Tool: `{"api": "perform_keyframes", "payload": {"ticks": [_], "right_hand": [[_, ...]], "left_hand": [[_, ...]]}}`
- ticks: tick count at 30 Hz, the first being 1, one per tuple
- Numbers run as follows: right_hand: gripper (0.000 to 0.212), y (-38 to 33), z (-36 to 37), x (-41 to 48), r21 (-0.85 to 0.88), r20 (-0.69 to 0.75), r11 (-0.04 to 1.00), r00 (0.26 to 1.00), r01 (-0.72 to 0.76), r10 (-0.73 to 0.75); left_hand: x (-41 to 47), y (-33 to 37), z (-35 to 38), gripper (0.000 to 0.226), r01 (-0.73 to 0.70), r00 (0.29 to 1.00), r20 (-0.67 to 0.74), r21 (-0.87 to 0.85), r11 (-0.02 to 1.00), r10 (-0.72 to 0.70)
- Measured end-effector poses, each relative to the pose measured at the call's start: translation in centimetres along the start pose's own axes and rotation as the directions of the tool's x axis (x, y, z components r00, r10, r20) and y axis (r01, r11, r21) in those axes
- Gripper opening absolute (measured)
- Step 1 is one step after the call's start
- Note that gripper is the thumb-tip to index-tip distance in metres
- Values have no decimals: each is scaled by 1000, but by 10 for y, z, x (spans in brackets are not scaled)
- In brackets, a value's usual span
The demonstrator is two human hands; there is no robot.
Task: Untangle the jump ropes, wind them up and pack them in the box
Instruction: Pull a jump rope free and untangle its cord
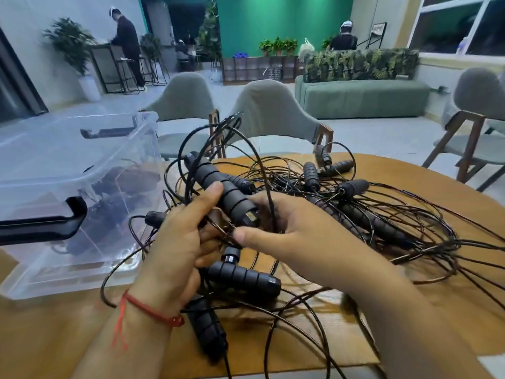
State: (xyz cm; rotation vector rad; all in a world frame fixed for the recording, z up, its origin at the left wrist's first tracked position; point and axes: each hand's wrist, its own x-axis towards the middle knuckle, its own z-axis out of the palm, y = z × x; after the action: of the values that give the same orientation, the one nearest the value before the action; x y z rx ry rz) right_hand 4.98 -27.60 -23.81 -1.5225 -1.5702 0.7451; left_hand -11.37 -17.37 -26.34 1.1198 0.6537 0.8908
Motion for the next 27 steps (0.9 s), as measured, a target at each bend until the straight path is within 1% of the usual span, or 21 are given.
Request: {"api": "perform_keyframes", "payload": {"ticks": [1,2,3,4,6,8,9,10,11,12,15,16,17,20,21,23,25,26,27], "right_hand": [[46,2,-6,-1,-56,28,998,1000,-1,3],[66,5,-13,-3,-151,40,989,999,-5,11],[79,8,-21,-5,-256,27,967,999,-19,27],[84,11,-27,-5,-356,-9,934,999,-37,36],[86,24,-41,-2,-524,-162,841,985,-136,58],[86,43,-52,3,-667,-312,683,944,-297,106],[86,54,-56,5,-711,-358,606,925,-356,123],[83,65,-60,7,-732,-386,556,913,-392,135],[76,74,-62,7,-735,-410,538,902,-413,132],[67,82,-65,6,-731,-432,538,895,-420,111],[34,91,-72,6,-724,-523,537,852,-433,-17],[27,92,-74,6,-715,-543,554,838,-427,-54],[23,92,-75,5,-698,-554,592,828,-403,-89],[28,80,-74,3,-549,-587,802,792,-236,-168],[30,72,-73,2,-508,-597,843,779,-180,-193],[34,54,-66,1,-492,-607,867,746,-82,-274],[37,37,-59,0,-428,-641,903,690,44,-337],[37,29,-56,-1,-364,-665,925,665,109,-340],[36,22,-54,-2,-284,-686,947,659,148,-309]], "left_hand": [[1,2,-2,42,-6,1000,-29,-21,1000,5],[2,4,-5,38,-9,998,-59,-32,999,7],[2,5,-8,35,-9,996,-84,-35,999,6],[3,6,-10,33,-3,995,-101,-34,999,-1],[5,5,-14,33,12,993,-118,-21,1000,-15],[6,3,-16,34,24,992,-121,-7,1000,-25],[6,2,-15,33,29,993,-115,-4,1000,-29],[6,2,-14,33,36,994,-106,-3,999,-36],[6,1,-13,33,43,994,-99,1,999,-43],[6,1,-12,33,47,995,-93,5,999,-46],[6,1,-12,33,50,996,-76,18,999,-49],[5,1,-11,33,53,996,-70,23,998,-51],[5,1,-12,32,56,997,-63,26,998,-54],[4,1,-12,27,68,997,-45,25,997,-67],[4,1,-11,29,70,997,-35,26,997,-69],[5,-1,-11,31,67,998,-21,33,997,-66],[6,-2,-10,31,61,998,-14,41,997,-60],[6,-3,-9,32,58,998,-14,47,997,-57],[6,-3,-9,33,58,998,-14,55,997,-57]]}}
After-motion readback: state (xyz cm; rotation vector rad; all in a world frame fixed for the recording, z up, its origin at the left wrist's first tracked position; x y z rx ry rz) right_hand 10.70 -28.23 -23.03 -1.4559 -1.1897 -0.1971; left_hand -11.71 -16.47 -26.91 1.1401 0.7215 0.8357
